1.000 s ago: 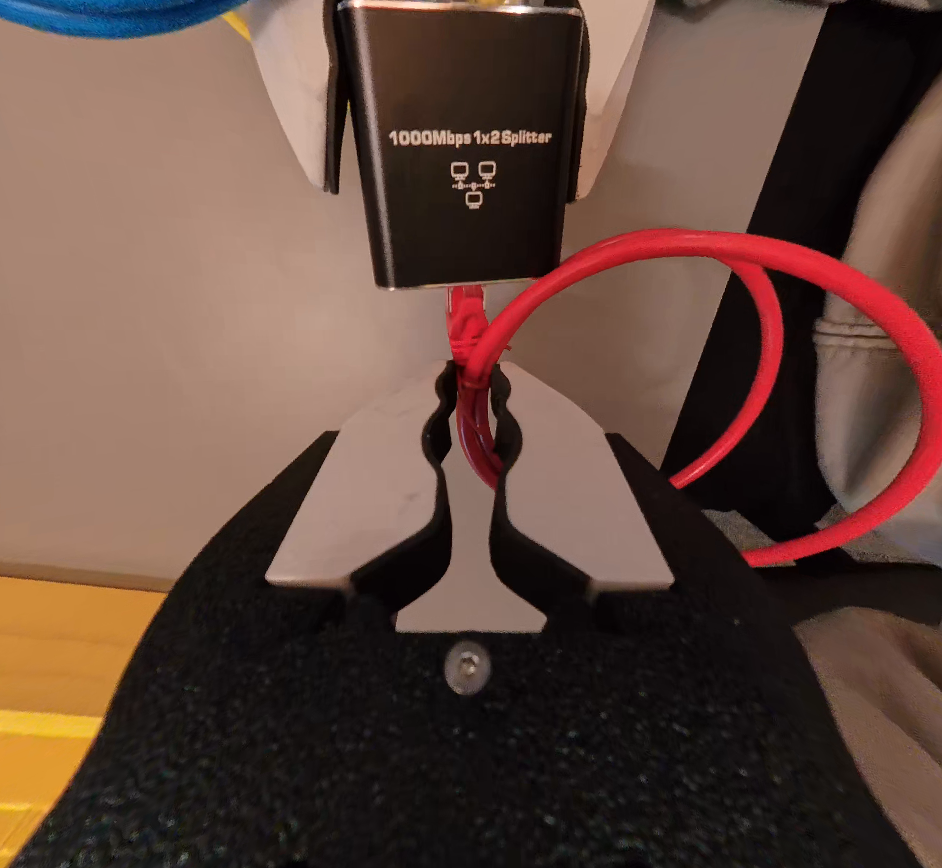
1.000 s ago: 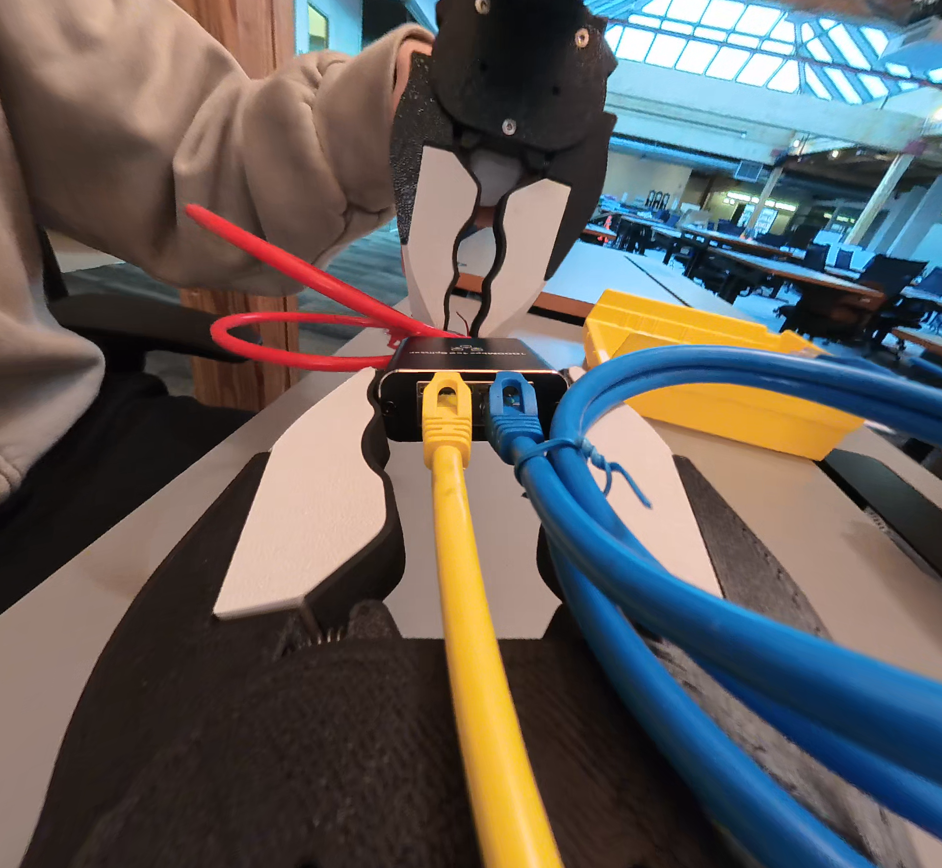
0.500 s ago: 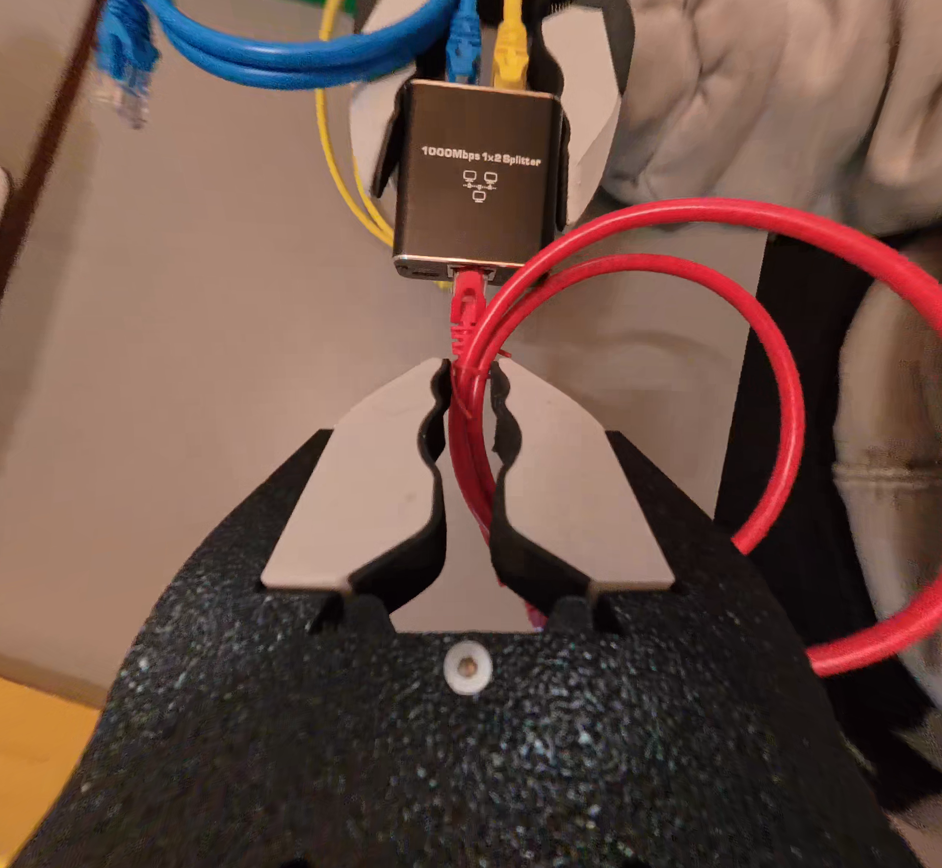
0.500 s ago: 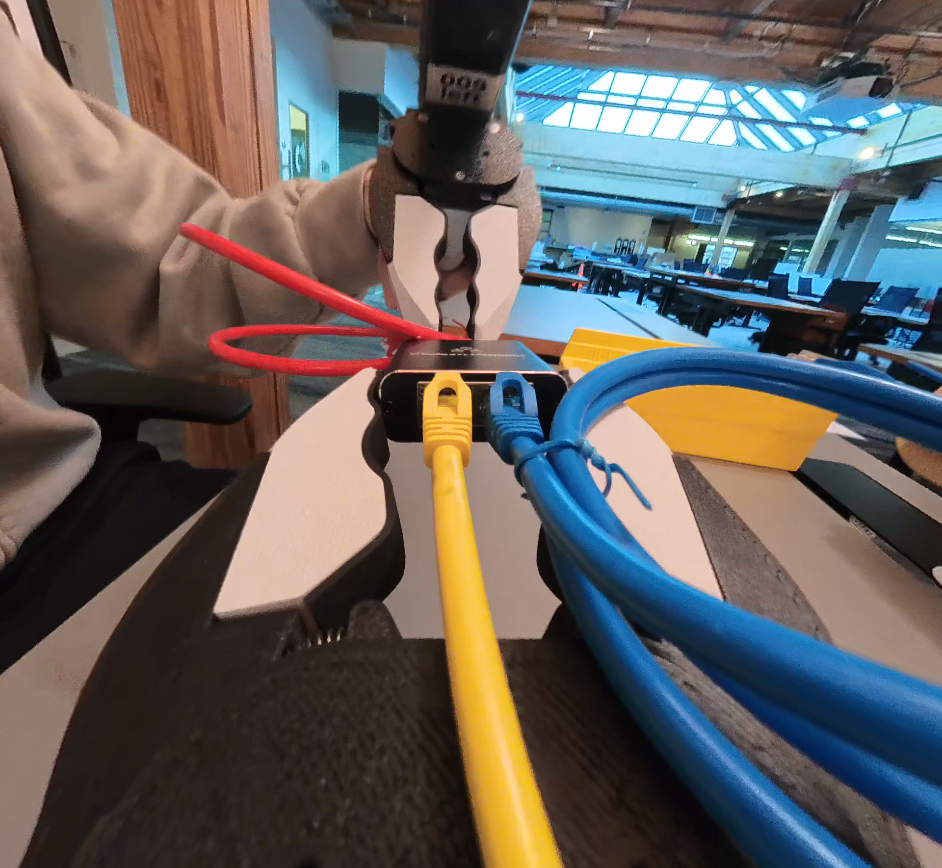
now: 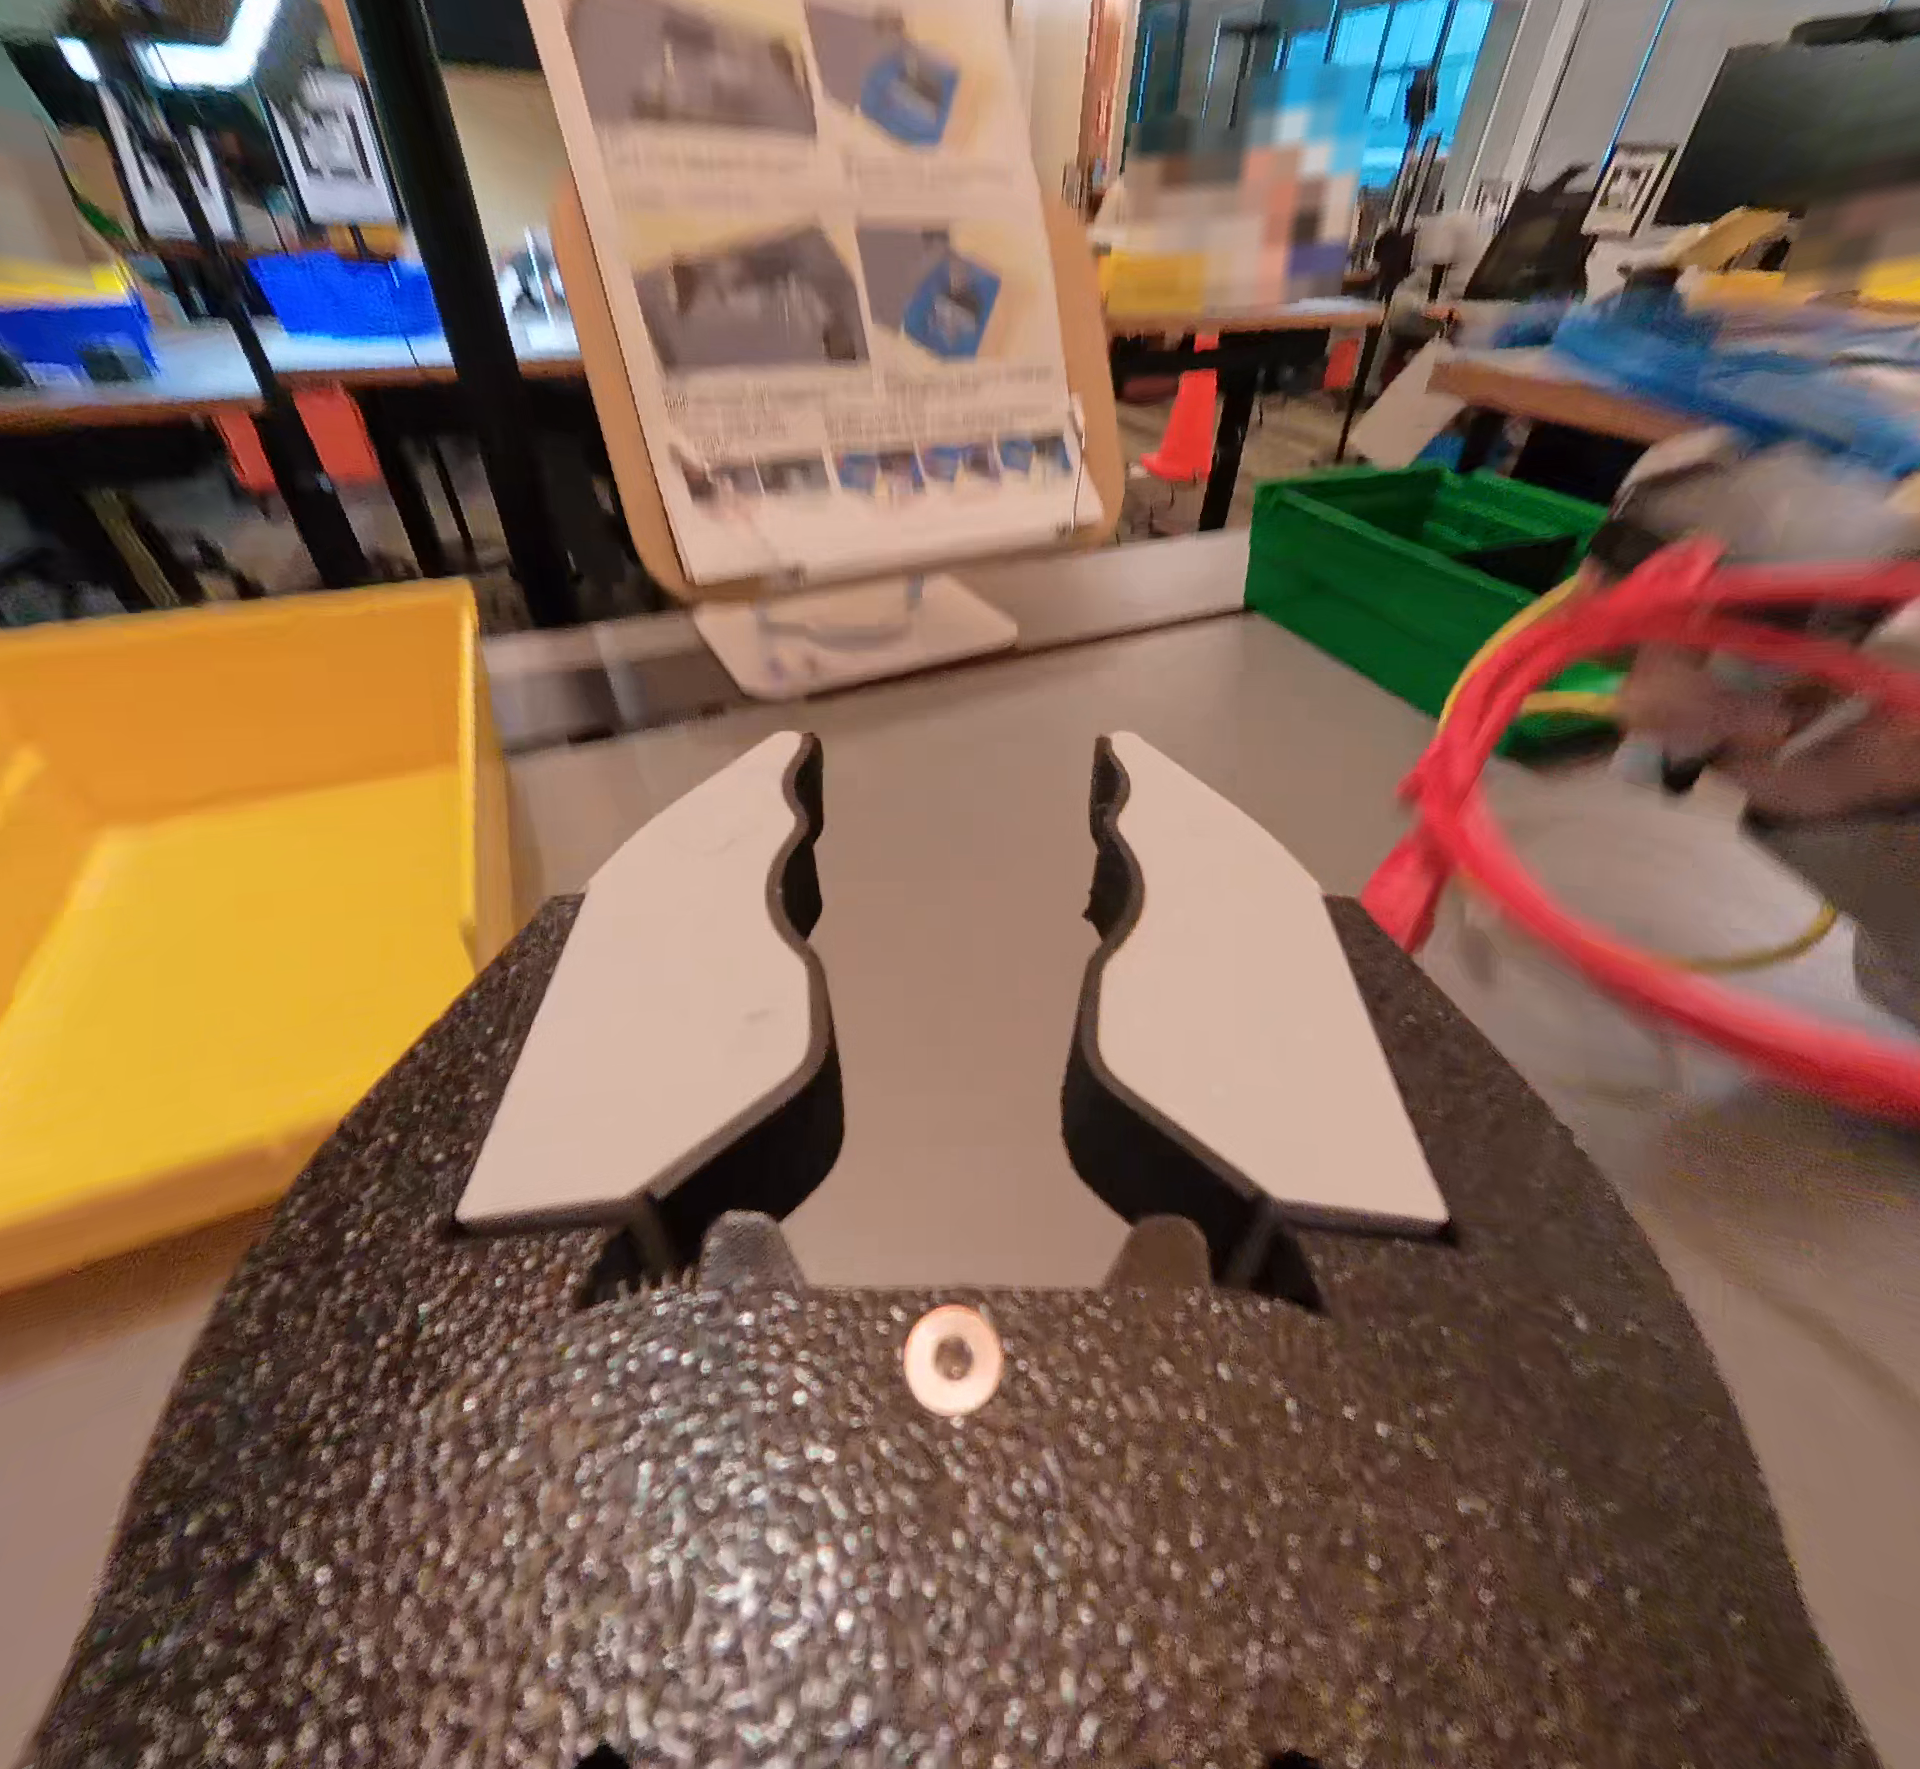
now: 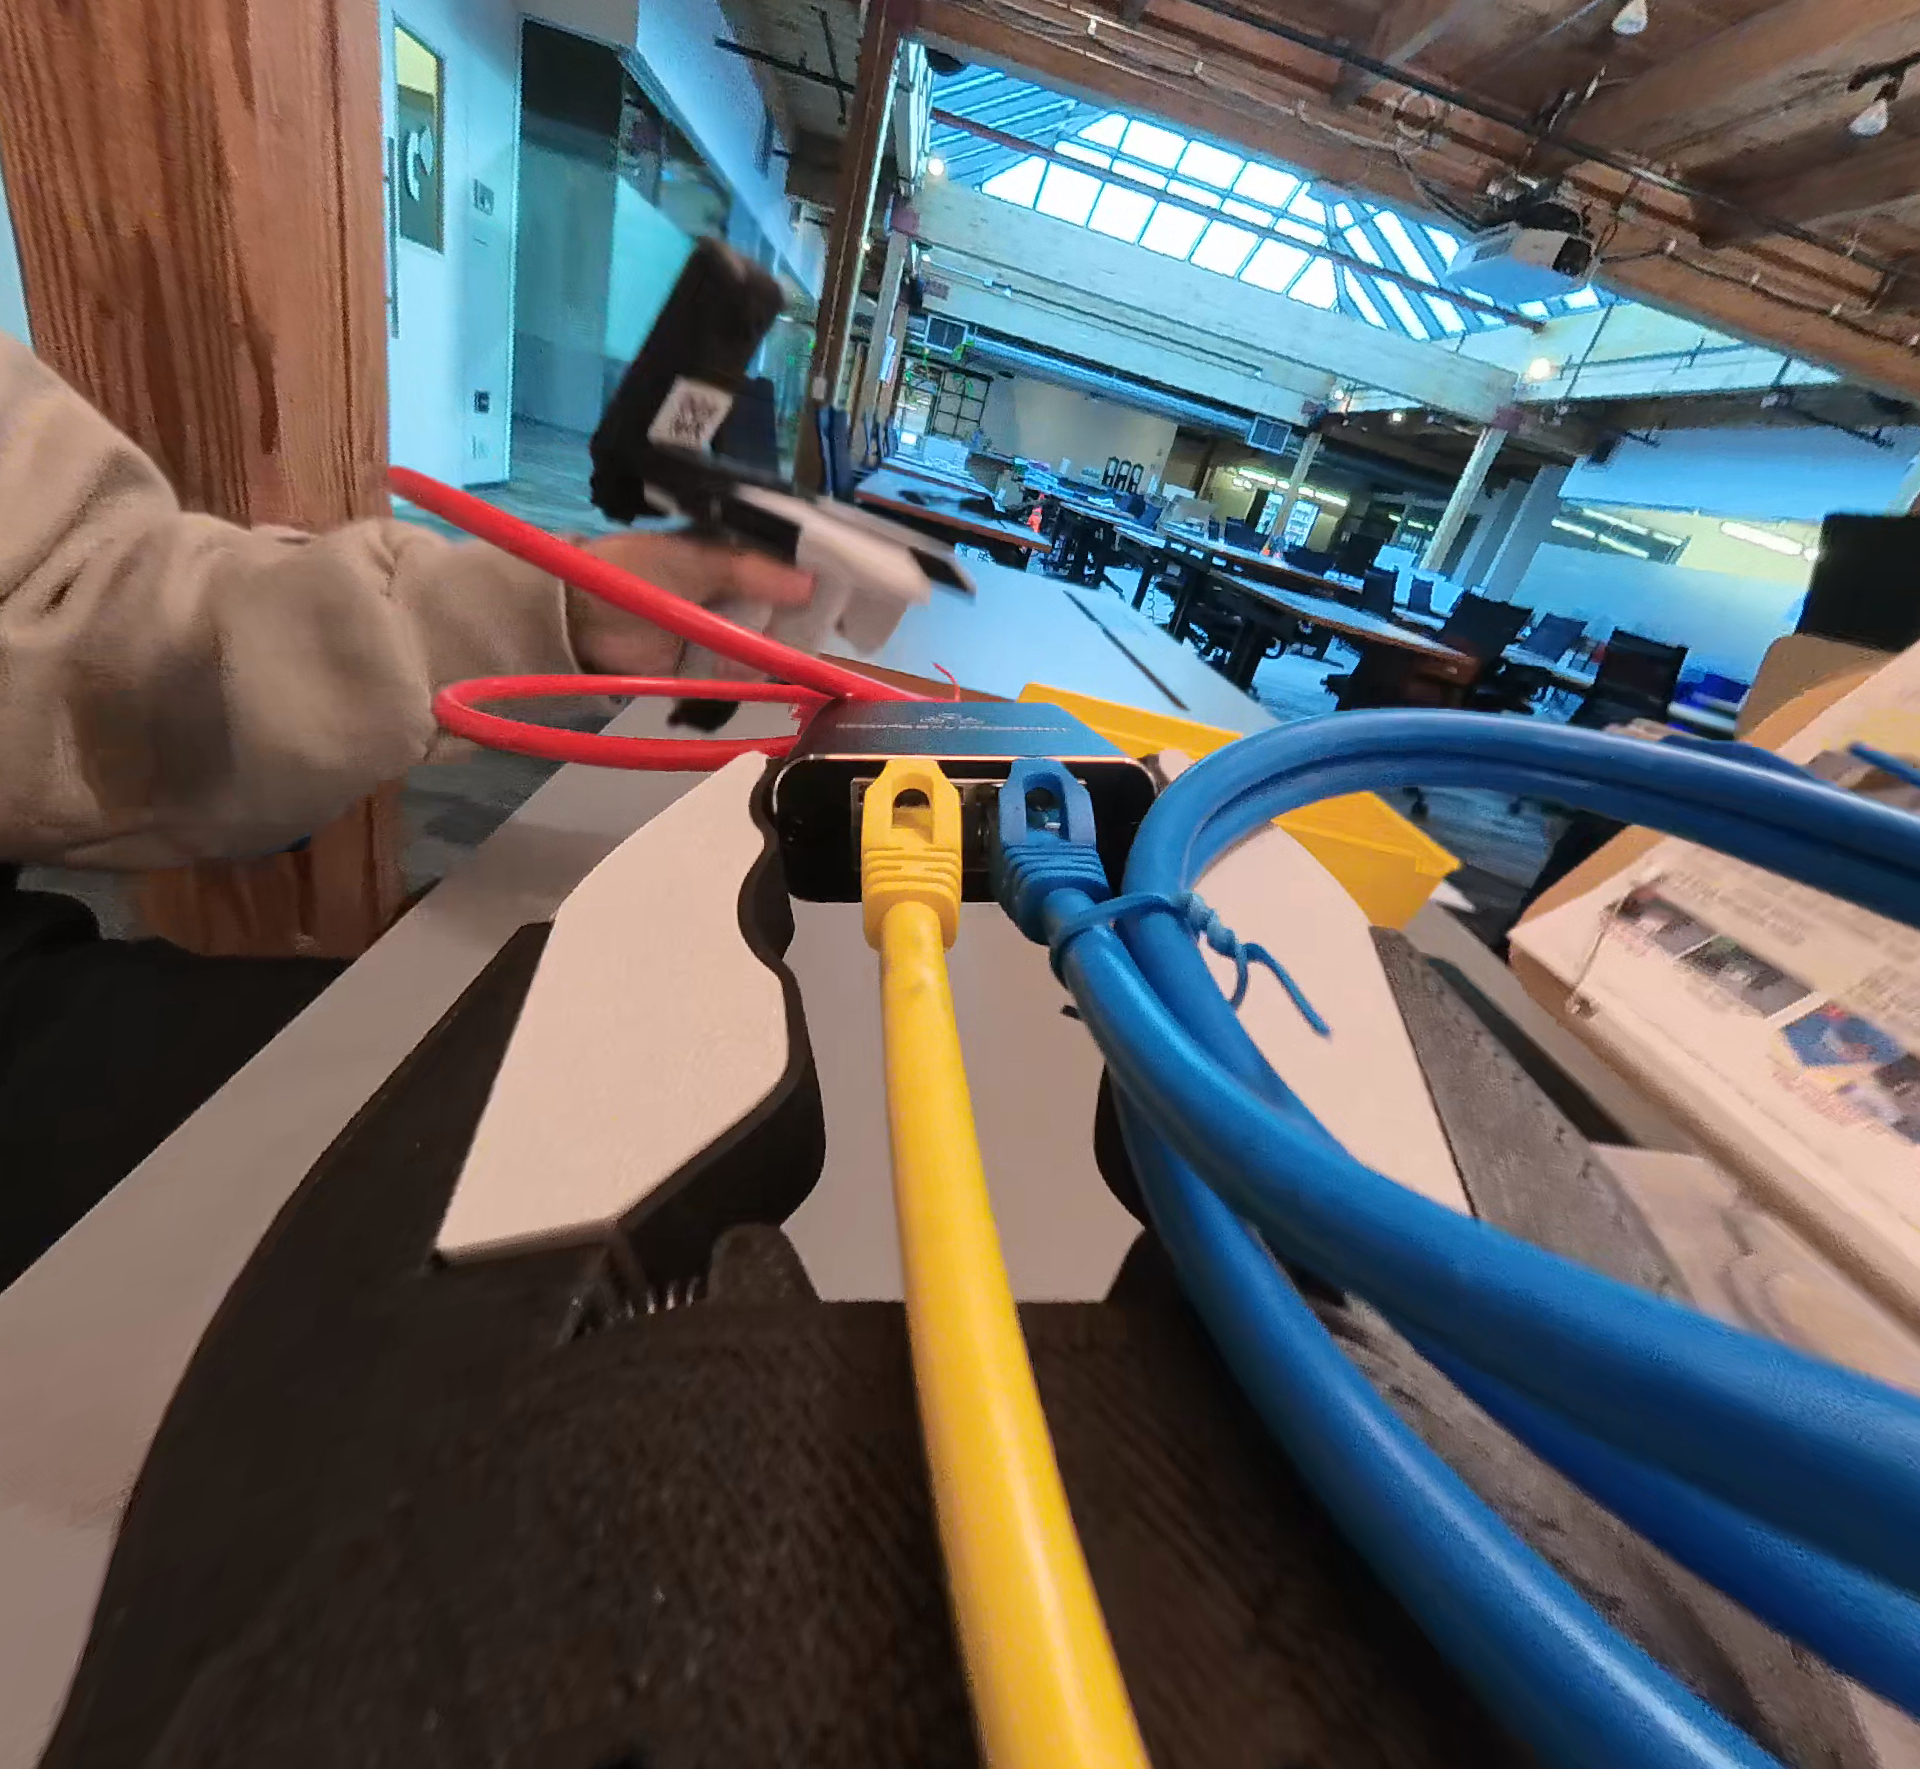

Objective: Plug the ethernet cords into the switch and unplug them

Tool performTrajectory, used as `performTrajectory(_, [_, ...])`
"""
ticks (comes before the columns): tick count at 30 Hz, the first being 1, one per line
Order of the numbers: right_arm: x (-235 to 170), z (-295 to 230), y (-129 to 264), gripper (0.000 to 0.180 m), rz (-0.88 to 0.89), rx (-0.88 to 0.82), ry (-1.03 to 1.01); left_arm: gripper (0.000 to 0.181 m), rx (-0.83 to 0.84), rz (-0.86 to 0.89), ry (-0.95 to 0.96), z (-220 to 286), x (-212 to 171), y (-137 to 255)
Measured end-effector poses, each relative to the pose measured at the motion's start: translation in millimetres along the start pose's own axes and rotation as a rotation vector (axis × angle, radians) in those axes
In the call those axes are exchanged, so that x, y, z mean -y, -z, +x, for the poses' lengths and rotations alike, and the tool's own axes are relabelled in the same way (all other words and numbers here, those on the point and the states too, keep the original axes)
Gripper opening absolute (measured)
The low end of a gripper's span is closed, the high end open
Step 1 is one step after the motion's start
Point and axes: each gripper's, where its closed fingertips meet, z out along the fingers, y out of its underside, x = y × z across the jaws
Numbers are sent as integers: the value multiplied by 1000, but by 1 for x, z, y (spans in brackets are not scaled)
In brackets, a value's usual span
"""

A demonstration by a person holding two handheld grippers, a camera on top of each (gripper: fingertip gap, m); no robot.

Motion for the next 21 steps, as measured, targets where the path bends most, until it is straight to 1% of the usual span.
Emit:
performTrajectory(4, [36,14,13,64,-62,4,82,51,-57,-146,73,12,-69,-5])
performTrajectory(6, [50,17,21,64,-73,11,102,50,-96,-175,96,21,-86,-7])
performTrajectory(10, [60,19,33,65,-90,-8,117,46,-148,-142,116,33,-93,-13])
performTrajectory(13, [66,22,41,64,-94,-38,120,47,-186,-154,124,42,-101,-16])
performTrajectory(21, [74,30,51,64,-100,-97,131,52,-189,-273,0,46,-124,-13])
